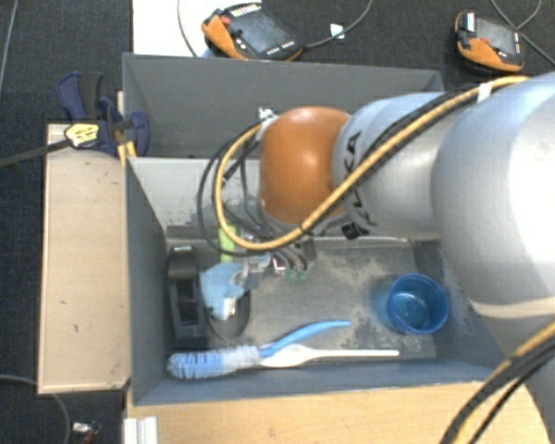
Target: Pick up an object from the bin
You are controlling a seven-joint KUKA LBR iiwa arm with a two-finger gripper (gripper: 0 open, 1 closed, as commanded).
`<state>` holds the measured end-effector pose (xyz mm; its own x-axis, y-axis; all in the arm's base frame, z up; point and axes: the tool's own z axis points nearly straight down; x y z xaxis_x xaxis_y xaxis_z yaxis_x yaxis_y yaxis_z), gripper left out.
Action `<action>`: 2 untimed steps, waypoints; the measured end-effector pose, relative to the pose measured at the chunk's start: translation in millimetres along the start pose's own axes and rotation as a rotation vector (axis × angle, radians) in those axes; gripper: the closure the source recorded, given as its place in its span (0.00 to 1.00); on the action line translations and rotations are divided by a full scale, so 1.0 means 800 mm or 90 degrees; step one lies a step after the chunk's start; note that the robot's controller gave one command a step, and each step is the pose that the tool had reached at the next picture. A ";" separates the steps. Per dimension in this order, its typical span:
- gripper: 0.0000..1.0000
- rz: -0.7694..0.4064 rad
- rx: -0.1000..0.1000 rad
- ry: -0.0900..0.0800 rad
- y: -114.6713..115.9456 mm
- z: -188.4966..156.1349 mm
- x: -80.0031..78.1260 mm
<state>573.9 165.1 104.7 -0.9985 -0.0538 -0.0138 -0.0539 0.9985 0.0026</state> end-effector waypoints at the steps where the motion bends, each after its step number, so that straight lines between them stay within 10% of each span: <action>1: 1.00 0.015 -0.002 0.001 0.000 -0.007 -0.010; 2: 1.00 -0.004 0.000 -0.006 0.041 -0.016 -0.013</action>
Offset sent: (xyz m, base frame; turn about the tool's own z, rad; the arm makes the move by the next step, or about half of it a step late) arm 0.0065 0.0345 0.0111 -0.0046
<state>582.6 198.3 117.5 -0.9979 -0.0604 -0.0227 -0.0605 0.9982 0.0019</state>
